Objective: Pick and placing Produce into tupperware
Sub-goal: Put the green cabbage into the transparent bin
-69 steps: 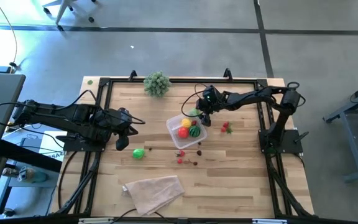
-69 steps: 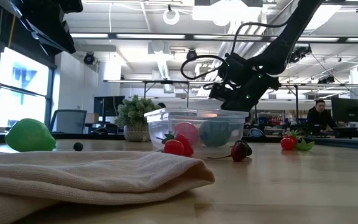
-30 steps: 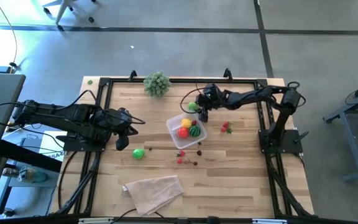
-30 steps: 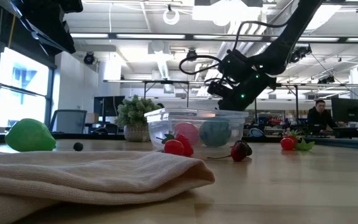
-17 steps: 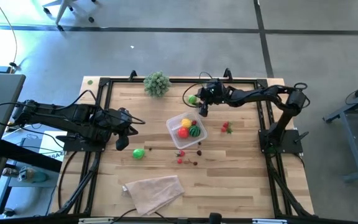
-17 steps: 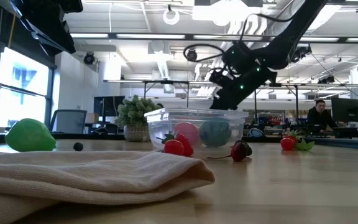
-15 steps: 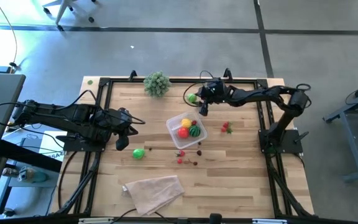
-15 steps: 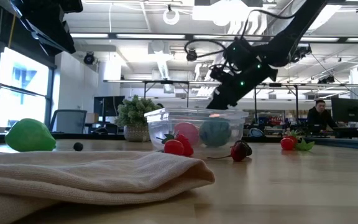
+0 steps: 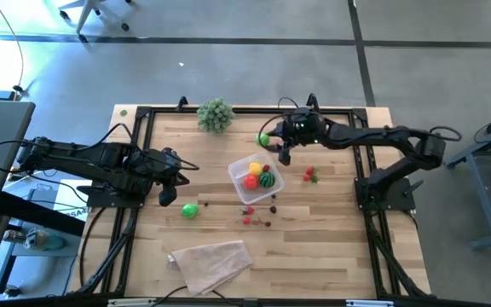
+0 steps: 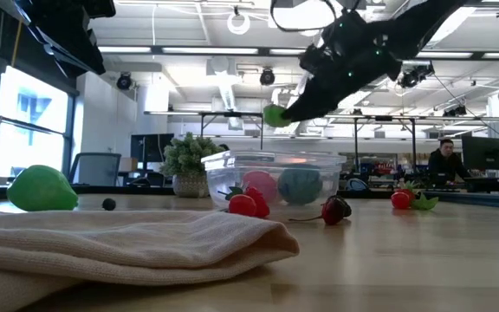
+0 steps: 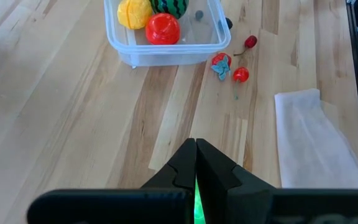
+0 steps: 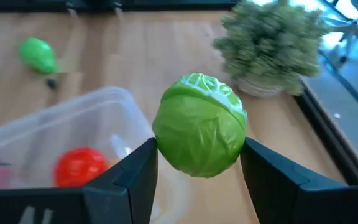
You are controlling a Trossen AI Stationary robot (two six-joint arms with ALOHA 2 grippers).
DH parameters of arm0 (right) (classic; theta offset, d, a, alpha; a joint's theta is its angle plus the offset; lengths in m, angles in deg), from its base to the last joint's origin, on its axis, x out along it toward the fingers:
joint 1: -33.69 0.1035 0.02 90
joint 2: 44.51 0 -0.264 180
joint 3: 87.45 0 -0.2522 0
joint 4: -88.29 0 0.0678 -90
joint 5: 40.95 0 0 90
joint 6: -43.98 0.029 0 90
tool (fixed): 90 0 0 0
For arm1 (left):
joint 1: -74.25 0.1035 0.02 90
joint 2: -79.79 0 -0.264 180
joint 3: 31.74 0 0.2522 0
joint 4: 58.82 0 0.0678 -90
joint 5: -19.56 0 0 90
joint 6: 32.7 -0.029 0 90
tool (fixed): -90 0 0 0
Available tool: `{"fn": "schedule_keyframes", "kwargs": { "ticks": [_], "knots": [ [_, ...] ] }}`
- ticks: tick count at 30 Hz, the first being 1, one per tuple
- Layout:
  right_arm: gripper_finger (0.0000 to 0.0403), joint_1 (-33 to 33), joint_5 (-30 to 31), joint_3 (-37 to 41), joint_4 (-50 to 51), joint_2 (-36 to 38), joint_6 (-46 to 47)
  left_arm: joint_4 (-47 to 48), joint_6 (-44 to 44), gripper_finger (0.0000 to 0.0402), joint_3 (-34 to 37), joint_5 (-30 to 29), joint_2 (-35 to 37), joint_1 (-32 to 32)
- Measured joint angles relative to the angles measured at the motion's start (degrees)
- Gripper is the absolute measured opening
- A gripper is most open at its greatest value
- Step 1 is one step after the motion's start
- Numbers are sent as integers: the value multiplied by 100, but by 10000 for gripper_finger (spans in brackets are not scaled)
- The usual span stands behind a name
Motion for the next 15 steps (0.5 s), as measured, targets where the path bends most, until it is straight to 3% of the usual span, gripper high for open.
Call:
{"fn": "schedule_keyframes", "kwargs": {
  "ticks": [6,15],
  "knots": [
    [190,482,46,0,393,13,252,-2,-2,1,2,0,-1,-1],
    [188,847,251,0,497,-548,354,0,-2,1,2,0,0,-2]
  ]
}}
